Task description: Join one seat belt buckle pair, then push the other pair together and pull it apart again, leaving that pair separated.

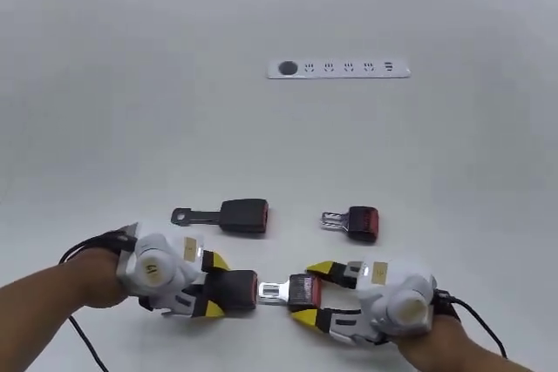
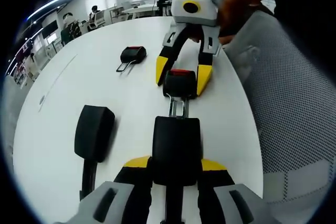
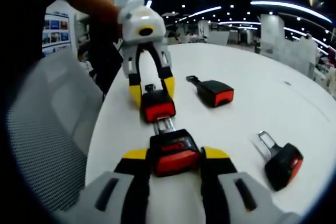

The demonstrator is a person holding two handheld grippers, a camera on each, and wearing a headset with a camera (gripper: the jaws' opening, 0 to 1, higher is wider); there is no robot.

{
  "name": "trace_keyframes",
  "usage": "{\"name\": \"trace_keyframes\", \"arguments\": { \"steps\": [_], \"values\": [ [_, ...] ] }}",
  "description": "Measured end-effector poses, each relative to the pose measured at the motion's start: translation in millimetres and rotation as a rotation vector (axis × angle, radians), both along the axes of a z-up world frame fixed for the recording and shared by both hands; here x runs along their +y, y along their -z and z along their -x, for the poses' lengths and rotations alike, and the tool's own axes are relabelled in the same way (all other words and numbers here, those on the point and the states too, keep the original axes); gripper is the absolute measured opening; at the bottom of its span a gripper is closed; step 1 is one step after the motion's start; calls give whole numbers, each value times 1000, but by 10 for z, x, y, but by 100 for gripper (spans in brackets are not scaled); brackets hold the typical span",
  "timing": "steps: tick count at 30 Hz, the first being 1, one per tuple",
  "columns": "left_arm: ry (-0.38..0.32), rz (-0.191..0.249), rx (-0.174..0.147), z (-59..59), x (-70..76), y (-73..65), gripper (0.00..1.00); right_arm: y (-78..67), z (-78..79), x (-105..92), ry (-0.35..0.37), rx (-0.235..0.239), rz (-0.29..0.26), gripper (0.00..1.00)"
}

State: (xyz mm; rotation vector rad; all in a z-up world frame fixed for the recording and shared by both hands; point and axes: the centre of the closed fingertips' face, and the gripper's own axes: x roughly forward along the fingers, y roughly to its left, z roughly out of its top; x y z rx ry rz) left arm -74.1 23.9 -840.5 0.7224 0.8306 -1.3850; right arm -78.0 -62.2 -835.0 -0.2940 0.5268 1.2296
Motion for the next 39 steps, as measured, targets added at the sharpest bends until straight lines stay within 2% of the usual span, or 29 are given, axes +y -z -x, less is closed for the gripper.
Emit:
{"name": "trace_keyframes", "arguments": {
  "steps": [2, 3, 4, 5, 7, 10, 11, 13, 21, 23, 27, 28, 29, 30, 31, 33, 39],
  "values": [
    [4, -1, -1, -1, 5, 4, 34, 2, 11, 28, -1, 0, 4, 37],
    [11, -4, -2, 1, 8, 7, 34, 20, -14, 26, -12, -22, 31, 37],
    [10, -4, -2, 0, 11, 10, 34, 20, 1, 32, -20, -24, 33, 37],
    [15, -6, -3, 0, 10, 12, 34, 19, -13, 57, -19, -10, 29, 37],
    [20, -9, -5, 0, 9, 14, 34, 35, -19, 80, -48, -37, 56, 37],
    [24, -10, -5, -3, 11, 19, 34, 43, -14, 166, -40, -18, 52, 37],
    [28, -16, -10, 0, 11, 22, 34, 50, -26, 155, -38, -23, 67, 37],
    [29, -21, -12, 2, 11, 23, 34, 47, -24, 136, -24, -7, 53, 37],
    [49, -42, -17, -5, 12, 26, 34, 46, -35, 202, 13, 9, 68, 37],
    [56, -43, -18, -6, 12, 25, 34, 52, -40, 216, 11, -6, 92, 37],
    [52, -31, -16, -7, 8, 17, 34, 43, -48, 219, 27, 11, 82, 37],
    [66, -41, -18, -11, -7, 17, 34, 23, -18, 299, 37, 50, 46, 37],
    [73, -48, -19, -18, -14, 20, 34, 28, -38, 318, 26, 17, 72, 37],
    [83, -59, -15, -8, -2, 30, 34, 52, -16, 349, 30, 22, 108, 37],
    [73, -50, -15, -11, -6, 27, 34, 70, -20, 327, 25, 13, 133, 37],
    [68, -42, -14, -12, -8, 26, 34, 55, -46, 328, 38, 20, 108, 37],
    [78, -48, -18, -14, -23, 15, 34, 61, -63, 337, 42, 21, 122, 37]
  ]
}}
